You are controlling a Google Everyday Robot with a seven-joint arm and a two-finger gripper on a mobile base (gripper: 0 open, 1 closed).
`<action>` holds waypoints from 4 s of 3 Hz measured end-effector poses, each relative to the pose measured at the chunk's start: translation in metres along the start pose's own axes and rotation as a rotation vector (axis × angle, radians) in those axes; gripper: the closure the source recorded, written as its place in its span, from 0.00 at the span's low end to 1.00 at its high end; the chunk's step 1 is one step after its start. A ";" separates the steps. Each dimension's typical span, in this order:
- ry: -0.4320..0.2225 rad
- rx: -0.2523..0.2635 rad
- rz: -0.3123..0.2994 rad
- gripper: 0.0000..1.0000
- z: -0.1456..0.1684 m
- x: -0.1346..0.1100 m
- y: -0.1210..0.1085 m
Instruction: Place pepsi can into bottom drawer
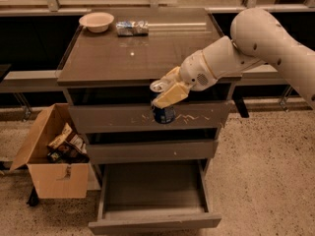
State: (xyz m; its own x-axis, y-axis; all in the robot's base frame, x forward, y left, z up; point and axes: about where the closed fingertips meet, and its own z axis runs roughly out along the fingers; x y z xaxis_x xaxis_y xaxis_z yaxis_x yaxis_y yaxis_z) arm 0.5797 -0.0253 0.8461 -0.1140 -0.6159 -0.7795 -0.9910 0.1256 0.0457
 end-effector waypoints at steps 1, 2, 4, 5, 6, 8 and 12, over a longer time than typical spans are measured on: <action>0.000 0.000 0.000 1.00 0.000 0.000 0.000; -0.019 -0.016 0.033 1.00 0.020 0.024 0.002; -0.101 0.015 0.113 1.00 0.097 0.146 0.030; -0.093 0.073 0.126 1.00 0.124 0.192 0.039; -0.084 0.089 0.152 1.00 0.170 0.242 0.041; -0.069 0.129 0.070 1.00 0.189 0.278 0.018; -0.118 0.171 -0.043 1.00 0.261 0.397 -0.019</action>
Offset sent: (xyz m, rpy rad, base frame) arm -0.0100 -0.0025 -0.0935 0.0701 0.0996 -0.0384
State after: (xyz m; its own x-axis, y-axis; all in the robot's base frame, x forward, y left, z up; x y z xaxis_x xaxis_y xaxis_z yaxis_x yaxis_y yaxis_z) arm 0.5715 -0.0691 0.3721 -0.0528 -0.5295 -0.8466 -0.9675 0.2371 -0.0880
